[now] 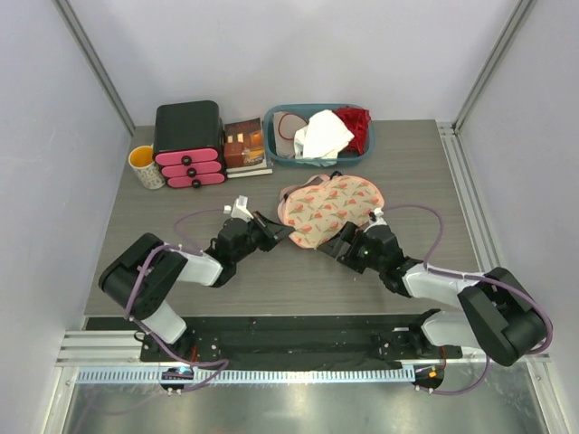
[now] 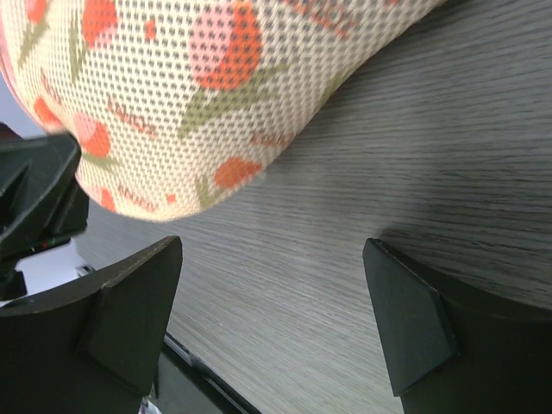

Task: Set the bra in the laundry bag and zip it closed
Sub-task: Pick up the laundry bag at the center of the board.

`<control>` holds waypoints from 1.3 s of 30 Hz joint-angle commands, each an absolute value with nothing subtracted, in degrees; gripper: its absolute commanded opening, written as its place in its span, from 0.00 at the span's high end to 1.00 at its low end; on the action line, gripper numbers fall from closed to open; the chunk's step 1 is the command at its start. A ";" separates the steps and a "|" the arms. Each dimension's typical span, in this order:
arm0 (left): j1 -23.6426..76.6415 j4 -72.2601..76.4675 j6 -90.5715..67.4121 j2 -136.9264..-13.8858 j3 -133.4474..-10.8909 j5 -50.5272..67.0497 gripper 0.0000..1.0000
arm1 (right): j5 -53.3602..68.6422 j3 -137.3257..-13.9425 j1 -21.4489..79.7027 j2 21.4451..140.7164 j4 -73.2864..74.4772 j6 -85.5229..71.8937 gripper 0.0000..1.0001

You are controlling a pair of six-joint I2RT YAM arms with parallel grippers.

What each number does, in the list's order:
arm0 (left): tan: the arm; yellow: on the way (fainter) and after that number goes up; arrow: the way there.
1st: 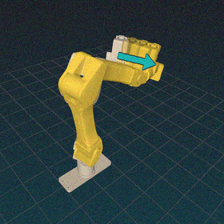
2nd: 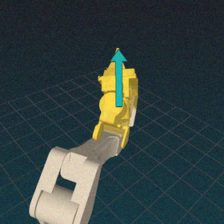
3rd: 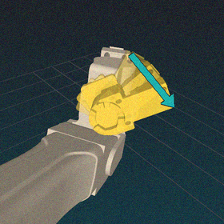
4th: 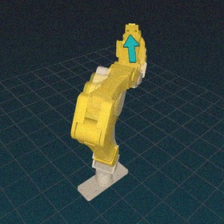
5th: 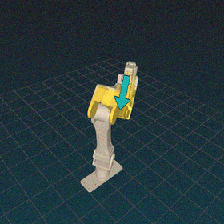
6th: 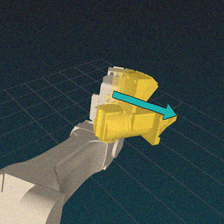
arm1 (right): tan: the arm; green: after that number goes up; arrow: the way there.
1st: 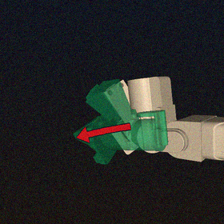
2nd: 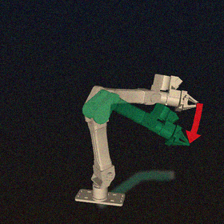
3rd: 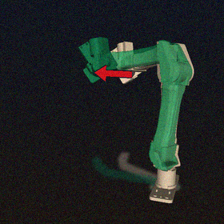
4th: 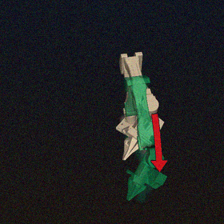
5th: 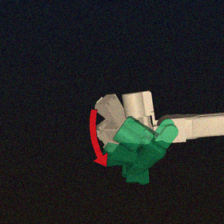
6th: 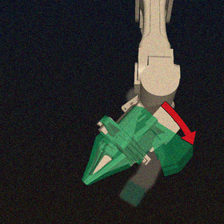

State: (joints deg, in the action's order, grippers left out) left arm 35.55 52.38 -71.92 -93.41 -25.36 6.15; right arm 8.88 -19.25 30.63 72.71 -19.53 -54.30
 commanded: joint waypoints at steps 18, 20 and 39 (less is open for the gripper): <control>40.69 50.62 -79.01 -84.99 -24.70 7.73 1.00 | 0.26 -7.12 30.85 82.96 -66.70 -66.71 0.12; 40.61 50.28 -79.01 -84.47 -24.70 7.65 1.00 | 0.26 -6.86 30.85 84.80 -68.46 -67.06 0.12; 42.10 31.50 -73.40 -80.61 -27.59 3.79 1.00 | -1.50 -5.71 30.85 100.45 -90.25 -71.62 0.79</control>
State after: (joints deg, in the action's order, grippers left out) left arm 41.74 42.96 -78.08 -84.73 -24.49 6.02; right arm 0.40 -6.39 30.70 98.00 -74.39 -70.67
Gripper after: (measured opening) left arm 0.066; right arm 0.290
